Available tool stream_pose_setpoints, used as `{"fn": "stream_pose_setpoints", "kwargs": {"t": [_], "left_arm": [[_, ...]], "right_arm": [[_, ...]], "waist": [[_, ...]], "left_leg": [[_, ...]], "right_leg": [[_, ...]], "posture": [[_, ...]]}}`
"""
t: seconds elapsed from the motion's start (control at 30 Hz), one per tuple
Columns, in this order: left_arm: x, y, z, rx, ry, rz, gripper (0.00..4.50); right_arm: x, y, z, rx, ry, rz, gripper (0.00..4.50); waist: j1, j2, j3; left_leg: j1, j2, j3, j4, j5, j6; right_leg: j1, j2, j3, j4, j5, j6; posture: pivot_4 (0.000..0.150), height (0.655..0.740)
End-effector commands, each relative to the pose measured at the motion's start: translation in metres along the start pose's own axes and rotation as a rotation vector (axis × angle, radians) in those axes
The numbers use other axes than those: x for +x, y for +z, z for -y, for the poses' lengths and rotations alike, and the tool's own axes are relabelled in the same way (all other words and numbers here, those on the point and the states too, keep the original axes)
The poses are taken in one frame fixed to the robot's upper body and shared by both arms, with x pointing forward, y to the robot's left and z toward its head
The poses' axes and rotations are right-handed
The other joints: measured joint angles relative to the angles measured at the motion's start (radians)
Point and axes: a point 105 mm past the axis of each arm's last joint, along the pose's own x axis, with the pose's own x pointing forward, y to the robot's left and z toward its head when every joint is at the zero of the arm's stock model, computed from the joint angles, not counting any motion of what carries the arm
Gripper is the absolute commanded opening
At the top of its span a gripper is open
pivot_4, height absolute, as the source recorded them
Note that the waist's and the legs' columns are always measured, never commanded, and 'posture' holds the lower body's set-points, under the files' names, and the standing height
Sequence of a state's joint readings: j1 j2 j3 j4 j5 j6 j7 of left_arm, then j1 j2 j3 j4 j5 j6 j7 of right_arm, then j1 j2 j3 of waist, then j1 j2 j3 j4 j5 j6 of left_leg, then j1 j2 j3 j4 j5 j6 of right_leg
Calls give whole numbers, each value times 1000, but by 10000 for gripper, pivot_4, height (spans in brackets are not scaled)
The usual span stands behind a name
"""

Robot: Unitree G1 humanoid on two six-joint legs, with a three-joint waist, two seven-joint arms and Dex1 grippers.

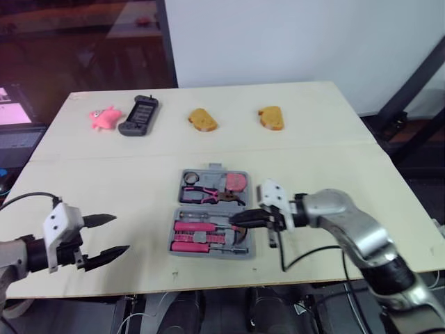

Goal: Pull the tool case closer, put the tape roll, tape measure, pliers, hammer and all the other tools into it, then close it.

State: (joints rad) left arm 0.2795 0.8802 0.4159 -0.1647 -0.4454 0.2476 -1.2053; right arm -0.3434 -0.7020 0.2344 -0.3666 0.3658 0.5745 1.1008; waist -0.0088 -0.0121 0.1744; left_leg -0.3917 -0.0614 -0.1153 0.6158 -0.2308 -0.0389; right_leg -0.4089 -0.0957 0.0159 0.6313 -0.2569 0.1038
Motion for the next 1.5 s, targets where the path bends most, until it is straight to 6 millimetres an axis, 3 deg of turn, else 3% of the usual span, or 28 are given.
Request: {"fn": "stream_pose_setpoints", "kwargs": {"t": [0.03, 0.13, 0.43, 0.67, 1.1, 1.5], "left_arm": [[5, 4, -9, 44, -29, -2, 45000], [14, 2, -20, 86, -54, -7, 45000], [57, -4, -43, 230, -89, -41, 533], [95, -6, -55, 235, -71, -55, 533], [148, -9, -50, 224, -107, -48, 533], [183, 1, -25, 226, -210, -20, 533]], "right_arm": [[-19, 0, 5, 14, -64, -14, 356], [-34, -27, 12, 81, -84, -150, 356], [-23, -65, 54, -58, -163, -342, 0], [-8, -81, 73, -140, -152, -406, 0], [11, -88, 76, -148, -140, -393, 0], [35, -68, 77, -182, -131, -305, 0]], "waist": [[-1, -1, 0], [-1, -1, 0], [-5, -1, 0], [-5, -1, 0], [-10, -1, 0], [-2, -1, -1]], "left_leg": [[0, 0, 0, 0, 0, 0], [0, 0, 0, 0, 0, 0], [0, 0, 2, 0, 0, 0], [0, -1, 3, 0, 0, 0], [0, -1, 3, 1, 0, 0], [0, -4, 1, 7, 0, 0]], "right_leg": [[0, 0, 0, 0, 0, 0], [0, 0, 0, 0, 0, -1], [-1, 1, 1, 0, 2, 3], [-1, 2, 1, 1, 5, 7], [-1, 4, 1, 2, 6, 8], [2, 4, 1, 4, 7, 9]], "posture": [[1500, 7400], [1500, 7400], [1500, 7400], [1500, 7400], [1500, 7400], [1500, 7400]]}}
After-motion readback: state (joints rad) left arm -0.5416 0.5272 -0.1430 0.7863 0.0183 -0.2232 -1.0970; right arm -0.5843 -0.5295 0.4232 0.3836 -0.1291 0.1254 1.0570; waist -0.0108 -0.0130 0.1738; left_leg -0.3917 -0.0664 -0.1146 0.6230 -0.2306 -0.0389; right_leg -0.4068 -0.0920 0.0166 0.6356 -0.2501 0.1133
